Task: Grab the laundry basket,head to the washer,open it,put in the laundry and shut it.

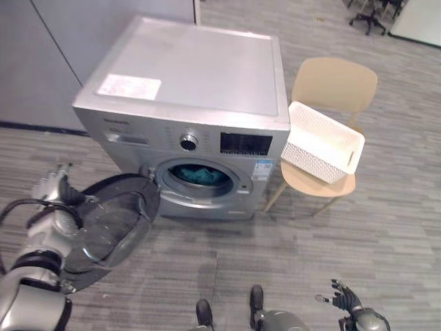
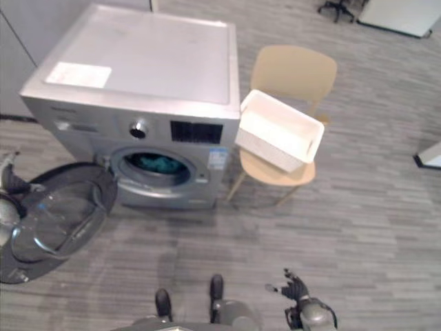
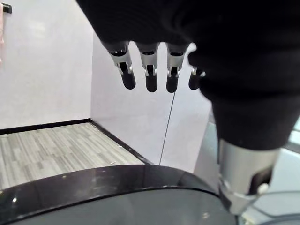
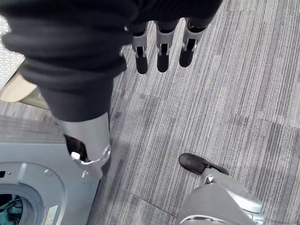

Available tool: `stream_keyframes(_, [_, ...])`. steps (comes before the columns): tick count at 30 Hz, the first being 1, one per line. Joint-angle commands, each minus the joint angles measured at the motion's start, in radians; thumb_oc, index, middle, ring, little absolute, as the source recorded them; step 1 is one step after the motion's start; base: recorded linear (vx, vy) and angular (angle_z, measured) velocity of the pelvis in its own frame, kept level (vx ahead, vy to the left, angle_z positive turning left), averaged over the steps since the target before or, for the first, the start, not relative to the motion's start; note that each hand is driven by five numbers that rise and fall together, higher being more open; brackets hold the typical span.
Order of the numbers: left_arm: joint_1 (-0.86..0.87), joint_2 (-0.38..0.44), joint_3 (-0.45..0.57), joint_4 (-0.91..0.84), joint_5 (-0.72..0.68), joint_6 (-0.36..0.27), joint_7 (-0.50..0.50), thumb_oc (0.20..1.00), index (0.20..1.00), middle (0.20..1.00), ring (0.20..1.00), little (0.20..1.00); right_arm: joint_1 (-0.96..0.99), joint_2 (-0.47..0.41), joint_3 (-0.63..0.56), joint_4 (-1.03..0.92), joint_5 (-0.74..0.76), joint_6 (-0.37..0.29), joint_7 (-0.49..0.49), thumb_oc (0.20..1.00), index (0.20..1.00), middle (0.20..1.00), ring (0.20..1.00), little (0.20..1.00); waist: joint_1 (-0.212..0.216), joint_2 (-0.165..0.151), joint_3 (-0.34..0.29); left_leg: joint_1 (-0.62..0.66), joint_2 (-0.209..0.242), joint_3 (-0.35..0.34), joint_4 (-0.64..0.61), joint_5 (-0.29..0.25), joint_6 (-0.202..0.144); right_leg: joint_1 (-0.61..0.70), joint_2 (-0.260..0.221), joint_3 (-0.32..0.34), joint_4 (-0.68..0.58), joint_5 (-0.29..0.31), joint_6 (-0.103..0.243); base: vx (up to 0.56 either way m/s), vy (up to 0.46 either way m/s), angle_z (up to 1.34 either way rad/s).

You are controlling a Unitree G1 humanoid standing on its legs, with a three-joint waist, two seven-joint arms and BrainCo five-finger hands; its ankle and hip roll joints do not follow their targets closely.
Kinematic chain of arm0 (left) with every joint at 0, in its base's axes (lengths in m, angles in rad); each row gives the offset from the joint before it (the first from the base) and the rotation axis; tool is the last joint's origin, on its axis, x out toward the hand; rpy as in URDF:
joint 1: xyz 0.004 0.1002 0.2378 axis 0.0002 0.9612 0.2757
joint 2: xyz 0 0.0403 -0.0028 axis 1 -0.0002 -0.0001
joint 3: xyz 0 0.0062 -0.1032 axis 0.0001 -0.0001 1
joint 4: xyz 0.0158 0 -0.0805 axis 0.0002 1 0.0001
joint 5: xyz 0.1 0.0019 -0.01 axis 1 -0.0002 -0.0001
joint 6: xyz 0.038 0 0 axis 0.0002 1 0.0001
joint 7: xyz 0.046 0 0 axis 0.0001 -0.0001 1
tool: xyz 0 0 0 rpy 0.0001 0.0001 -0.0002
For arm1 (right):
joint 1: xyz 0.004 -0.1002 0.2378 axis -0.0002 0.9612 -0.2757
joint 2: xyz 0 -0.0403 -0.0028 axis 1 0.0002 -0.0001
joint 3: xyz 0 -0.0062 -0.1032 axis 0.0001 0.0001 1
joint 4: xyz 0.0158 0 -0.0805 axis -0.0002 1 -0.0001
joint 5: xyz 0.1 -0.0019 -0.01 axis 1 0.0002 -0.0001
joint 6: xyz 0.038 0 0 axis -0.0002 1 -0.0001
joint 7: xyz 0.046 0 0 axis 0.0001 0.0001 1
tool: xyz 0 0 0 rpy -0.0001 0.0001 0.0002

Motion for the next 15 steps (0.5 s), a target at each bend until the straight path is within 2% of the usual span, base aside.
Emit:
stream_keyframes(1, [-0.047,0.037,0.031,0.044,0.011,0.0,-0.009,1.0,1.0,1.0,1.0,1.0,-0.022,-0.028,0.0,-0.019,-0.007,-0.022,0.004,1.0,1.0,1.0,1.0,1.0,-0.001,-0.011,0.056,-0.023,-0.006,-0.05,0.017,-0.047,-0.009,0.049,-0.077,-0.009,0.103,-0.104,0.126,-0.02,0.005,-0.24])
stream_keyframes(4, [-0.05,0.041,0.037,0.077,-0.006,0.001,-0.025,1.0,1.0,1.0,1.0,1.0,-0.035,-0.028,0.008,-0.021,0.002,-0.021,0.007,1.0,1.0,1.0,1.0,1.0,0.003,-0.019,0.067,-0.045,0.001,-0.049,0.024,-0.042,-0.009,0.036,-0.077,-0.009,0.099,-0.091,0.129,-0.01,-0.003,-0.1])
stream_keyframes(6, [0.017,0.002,0.068,0.131,-0.019,0.003,-0.057,1.0,1.0,1.0,1.0,1.0,-0.059,-0.02,0.024,-0.002,0.004,-0.021,0.008,1.0,1.0,1.0,1.0,1.0,0.012,-0.031,0.078,-0.075,0.015,-0.044,0.036,-0.041,-0.012,0.029,-0.08,-0.014,0.083,-0.073,0.132,0.0,0.0,0.0])
stream_keyframes(9, [0.075,-0.046,0.098,0.114,-0.037,0.0,-0.062,1.0,1.0,1.0,1.0,1.0,-0.064,-0.011,0.023,0.006,0.002,-0.022,0.003,1.0,1.0,1.0,1.0,1.0,0.021,-0.033,0.079,-0.072,0.017,-0.04,0.036,-0.044,-0.014,0.035,-0.083,-0.02,0.078,-0.073,0.13,0.01,-0.003,0.02])
stream_keyframes(11, [0.198,-0.163,0.155,0.055,-0.101,-0.011,-0.064,1.0,1.0,1.0,1.0,1.0,-0.066,-0.001,0.011,0.012,-0.008,-0.018,-0.005,1.0,1.0,1.0,1.0,1.0,0.036,-0.032,0.077,-0.061,0.012,-0.036,0.031,-0.049,-0.013,0.044,-0.088,-0.029,0.075,-0.077,0.128,0.01,0.003,-0.03])
stream_keyframes(12, [0.2,-0.163,0.156,0.054,-0.101,-0.011,-0.064,1.0,1.0,1.0,1.0,1.0,-0.066,-0.001,0.012,0.012,-0.008,-0.018,-0.005,1.0,1.0,1.0,1.0,1.0,0.035,-0.032,0.077,-0.061,0.012,-0.036,0.031,-0.049,-0.013,0.044,-0.088,-0.03,0.075,-0.077,0.128,0.0,0.018,-0.11])
stream_keyframes(14, [0.307,-0.285,0.187,-0.069,-0.177,-0.015,-0.069,1.0,1.0,1.0,1.0,1.0,-0.061,0.006,-0.005,0.011,-0.022,-0.01,-0.01,1.0,1.0,1.0,1.0,1.0,0.045,-0.023,0.076,-0.049,0.004,-0.037,0.028,-0.053,-0.01,0.056,-0.091,-0.036,0.075,-0.084,0.124,0.0,0.018,-0.09])
stream_keyframes(15, [0.307,-0.285,0.187,-0.069,-0.177,-0.015,-0.069,1.0,1.0,1.0,1.0,1.0,-0.061,0.006,-0.005,0.011,-0.022,-0.01,-0.01,1.0,1.0,1.0,1.0,1.0,0.045,-0.023,0.076,-0.049,0.004,-0.037,0.028,-0.053,-0.01,0.056,-0.091,-0.036,0.075,-0.084,0.124,-0.02,0.011,0.03])
